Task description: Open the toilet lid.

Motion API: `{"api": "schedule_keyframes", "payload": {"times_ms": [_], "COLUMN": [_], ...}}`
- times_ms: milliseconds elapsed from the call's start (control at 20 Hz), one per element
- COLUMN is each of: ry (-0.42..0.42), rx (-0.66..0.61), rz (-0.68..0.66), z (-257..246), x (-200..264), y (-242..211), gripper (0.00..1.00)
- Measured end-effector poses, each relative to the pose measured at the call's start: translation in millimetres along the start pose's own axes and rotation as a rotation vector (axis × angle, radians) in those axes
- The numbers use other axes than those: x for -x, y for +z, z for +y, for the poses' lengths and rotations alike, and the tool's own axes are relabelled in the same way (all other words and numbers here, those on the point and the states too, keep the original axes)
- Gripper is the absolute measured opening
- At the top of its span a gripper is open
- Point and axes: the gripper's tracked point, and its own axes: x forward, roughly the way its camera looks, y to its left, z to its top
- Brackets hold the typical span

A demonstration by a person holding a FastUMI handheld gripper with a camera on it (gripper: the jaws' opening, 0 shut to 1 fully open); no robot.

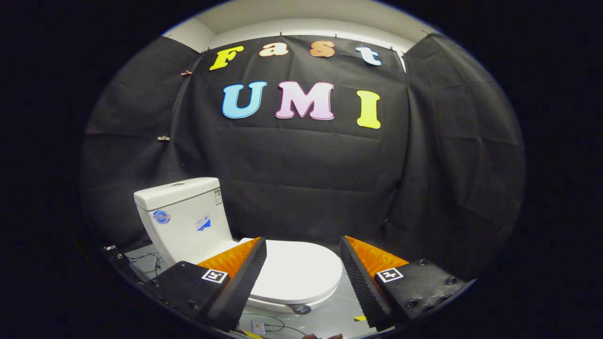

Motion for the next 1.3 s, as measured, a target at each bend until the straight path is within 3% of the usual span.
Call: {"api": "schedule_keyframes", "payload": {"times_ms": [650,1300], "ry": [0.039,0.121], "rx": [-0.364,-0.973], "rz": [0.248,0.516], "z": [-39,-43], "x": [-27,-38], "y": [-136,-234], "gripper": [0.99,0.98]}}
